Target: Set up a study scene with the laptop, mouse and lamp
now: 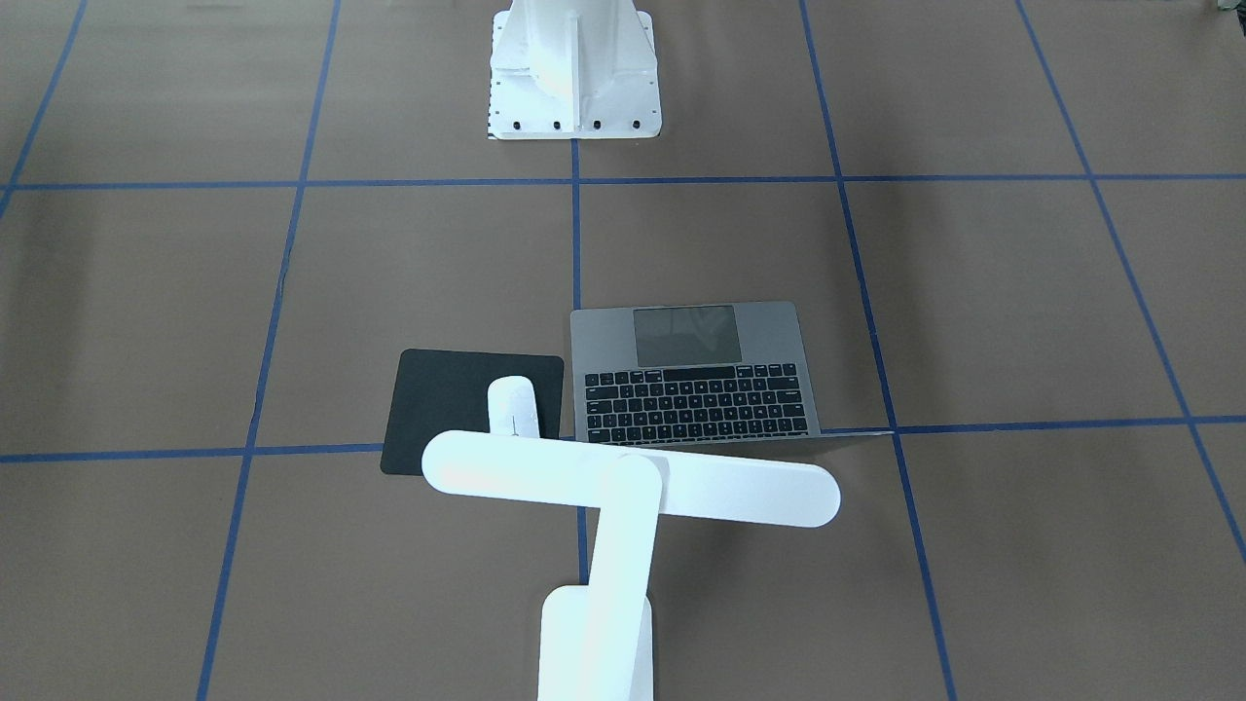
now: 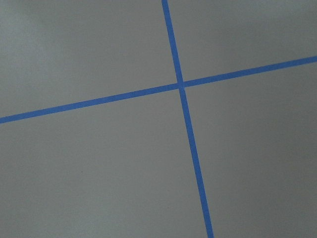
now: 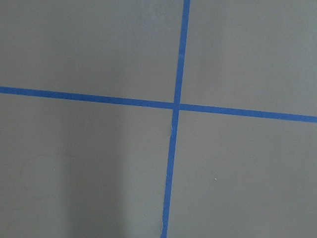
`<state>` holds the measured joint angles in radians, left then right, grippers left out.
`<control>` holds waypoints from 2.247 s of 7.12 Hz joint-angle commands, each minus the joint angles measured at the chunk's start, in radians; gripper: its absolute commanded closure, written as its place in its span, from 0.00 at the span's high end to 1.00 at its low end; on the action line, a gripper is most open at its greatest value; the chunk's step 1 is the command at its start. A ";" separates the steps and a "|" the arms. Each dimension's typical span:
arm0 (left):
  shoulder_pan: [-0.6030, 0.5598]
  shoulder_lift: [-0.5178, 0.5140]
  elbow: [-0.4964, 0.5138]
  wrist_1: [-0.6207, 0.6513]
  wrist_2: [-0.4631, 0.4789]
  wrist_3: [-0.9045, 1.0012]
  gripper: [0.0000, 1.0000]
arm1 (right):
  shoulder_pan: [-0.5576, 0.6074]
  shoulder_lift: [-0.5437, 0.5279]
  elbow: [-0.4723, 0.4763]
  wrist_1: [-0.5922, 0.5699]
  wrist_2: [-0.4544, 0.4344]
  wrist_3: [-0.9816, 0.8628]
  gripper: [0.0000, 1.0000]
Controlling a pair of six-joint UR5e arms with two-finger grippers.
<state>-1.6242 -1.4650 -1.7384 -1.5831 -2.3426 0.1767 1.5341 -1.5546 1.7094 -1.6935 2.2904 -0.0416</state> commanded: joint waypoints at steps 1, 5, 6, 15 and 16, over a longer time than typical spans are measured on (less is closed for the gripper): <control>0.000 0.003 -0.012 0.000 0.002 0.000 1.00 | 0.000 0.002 0.003 0.002 0.000 -0.004 1.00; -0.002 0.003 -0.016 0.000 0.002 0.000 1.00 | 0.000 0.008 0.003 0.002 0.001 -0.001 1.00; 0.000 0.002 -0.020 0.000 0.002 0.000 1.00 | -0.002 0.011 0.004 0.002 0.001 -0.001 1.00; 0.001 -0.003 -0.021 -0.002 0.000 0.001 1.00 | -0.057 0.016 0.009 0.003 0.000 0.003 1.00; 0.003 -0.003 -0.021 -0.002 0.000 0.001 1.00 | -0.061 0.016 0.009 0.003 0.000 0.002 1.00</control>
<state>-1.6225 -1.4674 -1.7593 -1.5845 -2.3423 0.1779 1.4781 -1.5386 1.7181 -1.6905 2.2903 -0.0389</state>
